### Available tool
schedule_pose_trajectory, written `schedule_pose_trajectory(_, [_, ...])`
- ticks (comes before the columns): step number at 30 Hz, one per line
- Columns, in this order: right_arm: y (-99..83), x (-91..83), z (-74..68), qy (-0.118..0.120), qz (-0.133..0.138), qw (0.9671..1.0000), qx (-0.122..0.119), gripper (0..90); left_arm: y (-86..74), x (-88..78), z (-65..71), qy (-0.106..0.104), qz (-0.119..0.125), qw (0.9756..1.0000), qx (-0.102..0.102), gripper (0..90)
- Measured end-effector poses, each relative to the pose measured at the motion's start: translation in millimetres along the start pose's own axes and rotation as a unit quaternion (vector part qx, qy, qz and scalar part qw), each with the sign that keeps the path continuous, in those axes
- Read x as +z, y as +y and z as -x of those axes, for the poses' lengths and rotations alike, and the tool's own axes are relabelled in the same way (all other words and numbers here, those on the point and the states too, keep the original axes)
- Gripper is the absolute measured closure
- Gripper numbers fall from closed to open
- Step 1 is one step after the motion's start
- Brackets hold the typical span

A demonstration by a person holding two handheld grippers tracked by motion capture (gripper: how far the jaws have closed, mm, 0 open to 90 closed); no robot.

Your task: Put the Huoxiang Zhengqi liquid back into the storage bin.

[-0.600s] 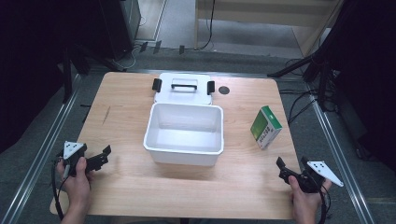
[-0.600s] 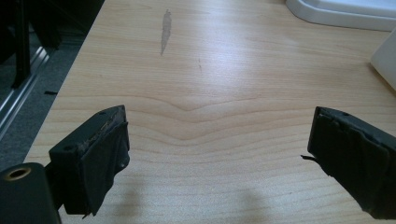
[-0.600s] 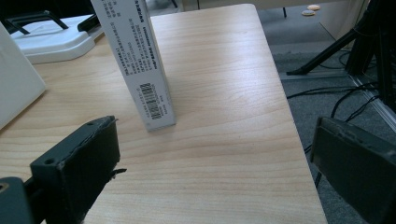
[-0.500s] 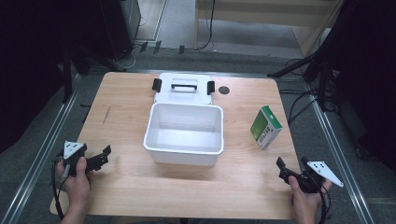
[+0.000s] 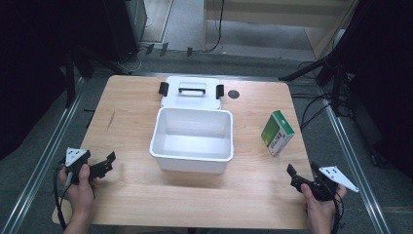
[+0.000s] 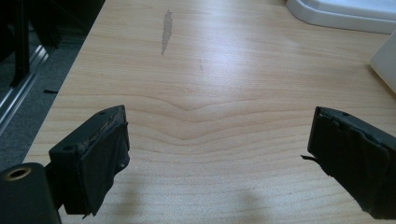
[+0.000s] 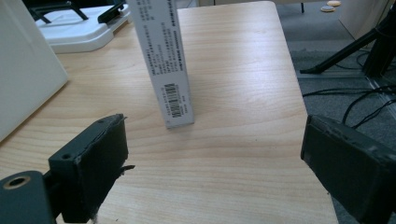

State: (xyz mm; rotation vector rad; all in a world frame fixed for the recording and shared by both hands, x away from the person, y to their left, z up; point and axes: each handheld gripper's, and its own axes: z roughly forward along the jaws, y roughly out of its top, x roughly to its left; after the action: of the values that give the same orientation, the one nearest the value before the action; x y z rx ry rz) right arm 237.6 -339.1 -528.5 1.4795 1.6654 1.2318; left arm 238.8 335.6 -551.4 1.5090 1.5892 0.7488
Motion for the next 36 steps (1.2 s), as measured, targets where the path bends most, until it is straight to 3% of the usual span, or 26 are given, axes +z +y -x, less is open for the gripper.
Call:
schedule_pose_trajectory(3, [6.3, -0.5, -3.8, 0.004, -0.009, 0.9999, -0.012, 8.4, -0.1, 0.0, 0.1, 0.0, 0.0, 1.0, -0.002, 6.3])
schedule_pose_trajectory(6, [15.2, 0.6, -7.3, -0.009, -0.026, 0.9992, -0.027, 11.7, 0.1, 0.3, -0.4, -0.003, -0.002, 1.0, -0.005, 6.3])
schedule_pose_trajectory(13, [29.7, 1.2, -11.6, 0.008, -0.044, 0.9979, -0.047, 11.8, 0.2, 0.0, -1.3, -0.005, -0.002, 1.0, -0.004, 6.3])
schedule_pose_trajectory(23, [66.9, 3.5, -21.2, 0.021, -0.098, 0.9908, -0.092, 12.0, 0.3, 0.6, -1.3, -0.005, -0.003, 1.0, -0.007, 6.3])
schedule_pose_trajectory(27, [76.8, 7.7, -25.1, 0.014, -0.12, 0.9875, -0.101, 12.4, 0.3, 0.5, -1.8, -0.007, -0.003, 0.9999, -0.009, 6.3])
schedule_pose_trajectory(31, [91.6, 14.6, -31.5, 0.014, -0.165, 0.9789, -0.12, 12.6, 0.4, 0.7, -2.0, -0.007, -0.004, 0.9999, -0.008, 6.3])
schedule_pose_trajectory(32, [98.7, 19.2, -34.5, 0.012, -0.194, 0.9724, -0.129, 12.5, 0.4, 0.8, -2.0, -0.007, -0.004, 0.9999, -0.008, 6.3])
schedule_pose_trajectory(34, [105.2, 23.3, -36.8, 0.011, -0.219, 0.9664, -0.134, 12.5, 0.4, 0.8, -2.1, -0.007, -0.004, 0.9999, -0.008, 6.3])
schedule_pose_trajectory(35, [105.2, 23.3, -36.8, 0.011, -0.219, 0.9664, -0.134, 12.5, 0.5, 0.8, -2.2, -0.007, -0.004, 0.9999, -0.008, 6.3])
schedule_pose_trajectory(36, [108.1, 25.0, -38.2, 0.007, -0.232, 0.9633, -0.134, 12.5, 0.5, 0.8, -2.2, -0.007, -0.005, 0.9999, -0.009, 6.3])
